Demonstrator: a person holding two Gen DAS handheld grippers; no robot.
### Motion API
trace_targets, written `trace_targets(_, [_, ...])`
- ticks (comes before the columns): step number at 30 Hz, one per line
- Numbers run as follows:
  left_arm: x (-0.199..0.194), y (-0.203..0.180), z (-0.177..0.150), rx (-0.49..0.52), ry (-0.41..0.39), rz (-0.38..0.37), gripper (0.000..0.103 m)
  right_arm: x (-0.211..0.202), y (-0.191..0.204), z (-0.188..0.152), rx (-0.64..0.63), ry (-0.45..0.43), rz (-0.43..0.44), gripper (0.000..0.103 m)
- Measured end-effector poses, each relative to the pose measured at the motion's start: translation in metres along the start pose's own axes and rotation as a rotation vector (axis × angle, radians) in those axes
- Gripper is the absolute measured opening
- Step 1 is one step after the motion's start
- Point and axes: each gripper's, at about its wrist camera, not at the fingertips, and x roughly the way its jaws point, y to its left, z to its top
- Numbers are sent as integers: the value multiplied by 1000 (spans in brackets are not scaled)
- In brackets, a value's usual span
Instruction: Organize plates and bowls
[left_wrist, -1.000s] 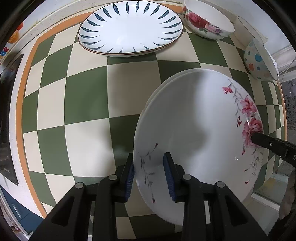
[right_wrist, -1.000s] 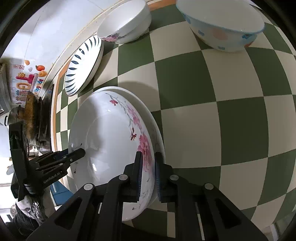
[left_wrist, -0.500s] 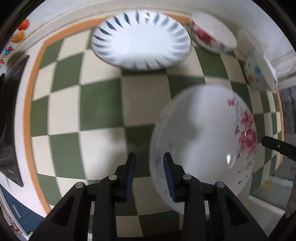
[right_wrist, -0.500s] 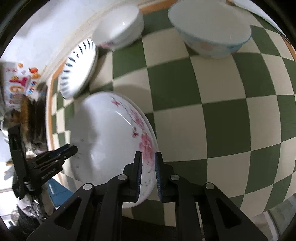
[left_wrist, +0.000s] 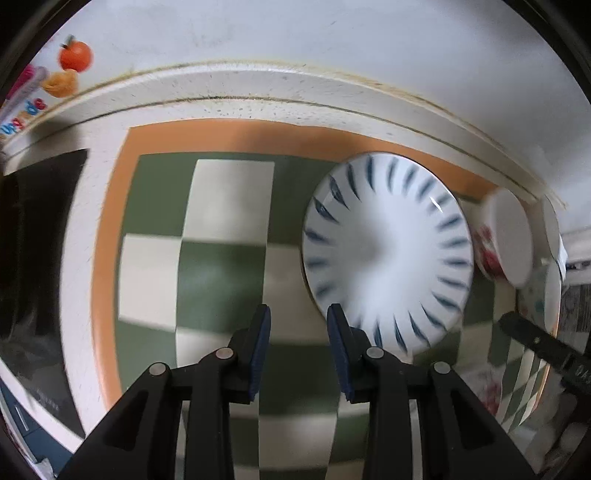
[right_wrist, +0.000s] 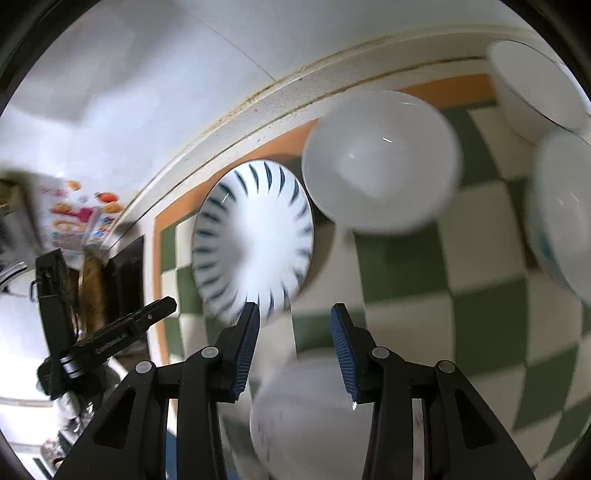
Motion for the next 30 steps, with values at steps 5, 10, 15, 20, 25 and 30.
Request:
trace_targets(5, [36, -1, 33, 26, 27, -2, 29, 45, 8, 30, -15, 27, -74, 43])
trace_targets(10, [52, -14, 49, 85, 22, -7, 28, 68, 11, 45, -55, 25, -127, 33])
trace_targets(15, [53, -26, 52, 134, -10, 4, 23, 78, 8, 50, -69, -2, -159, 11])
trace_targets(20, [48, -27, 38, 136, -12, 17, 23, 76, 2, 48, -81, -17, -130, 9])
trace_targets(25, [30, -28, 24, 124, -29, 1, 23, 61, 10, 40, -102, -37, -114, 9])
trace_targets(30, [-6, -30, -2, 123, -65, -9, 23, 36, 19, 32, -133, -50, -86, 9])
